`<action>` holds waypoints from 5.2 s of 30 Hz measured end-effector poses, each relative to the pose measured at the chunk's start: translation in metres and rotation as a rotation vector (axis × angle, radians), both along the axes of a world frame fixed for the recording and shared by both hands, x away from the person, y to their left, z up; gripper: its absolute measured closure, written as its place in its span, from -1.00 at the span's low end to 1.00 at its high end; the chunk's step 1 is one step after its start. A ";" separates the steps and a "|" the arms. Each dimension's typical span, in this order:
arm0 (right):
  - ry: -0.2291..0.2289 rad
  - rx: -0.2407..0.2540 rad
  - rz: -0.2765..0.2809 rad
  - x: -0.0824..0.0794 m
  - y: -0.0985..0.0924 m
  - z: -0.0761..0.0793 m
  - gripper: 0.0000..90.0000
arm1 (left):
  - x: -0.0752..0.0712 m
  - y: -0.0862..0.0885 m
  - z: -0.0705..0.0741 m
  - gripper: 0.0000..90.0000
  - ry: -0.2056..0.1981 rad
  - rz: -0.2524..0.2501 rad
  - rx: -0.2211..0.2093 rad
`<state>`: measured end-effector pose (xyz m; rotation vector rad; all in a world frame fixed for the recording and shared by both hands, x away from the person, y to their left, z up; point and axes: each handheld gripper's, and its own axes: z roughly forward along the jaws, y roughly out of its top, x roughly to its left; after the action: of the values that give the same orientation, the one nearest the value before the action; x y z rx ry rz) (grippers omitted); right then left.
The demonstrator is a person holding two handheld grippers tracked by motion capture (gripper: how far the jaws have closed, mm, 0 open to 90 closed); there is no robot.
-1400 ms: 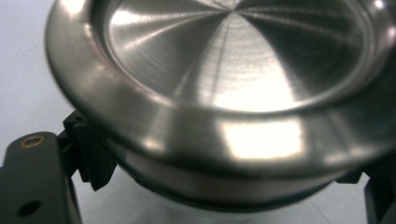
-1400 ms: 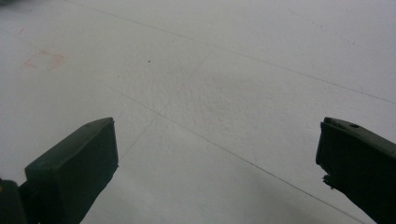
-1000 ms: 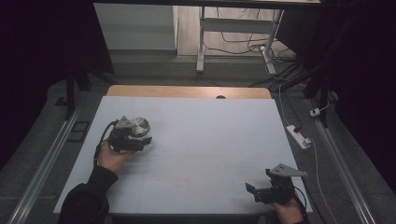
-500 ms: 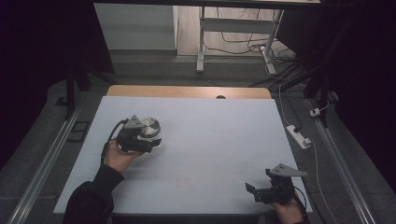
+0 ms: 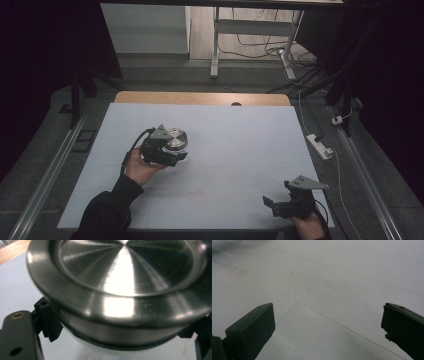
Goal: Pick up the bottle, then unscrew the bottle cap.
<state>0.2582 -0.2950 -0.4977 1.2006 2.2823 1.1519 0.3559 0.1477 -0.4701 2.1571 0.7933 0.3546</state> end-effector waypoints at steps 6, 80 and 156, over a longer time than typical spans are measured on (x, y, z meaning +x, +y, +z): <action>-0.002 -0.001 0.002 0.000 0.000 0.000 -1.00 | -0.006 -0.015 0.002 -0.66 0.005 -0.050 0.003; -0.149 0.072 0.224 0.010 0.062 0.041 -1.00 | -0.026 -0.065 -0.006 -0.66 0.029 -0.189 0.001; 0.021 0.145 0.672 0.084 0.166 0.066 -0.94 | -0.033 -0.069 -0.003 -0.65 0.042 -0.394 0.001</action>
<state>0.3423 -0.1285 -0.4319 0.4710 2.7487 1.5401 0.3228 0.0783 -0.4728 2.2643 0.3742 0.1060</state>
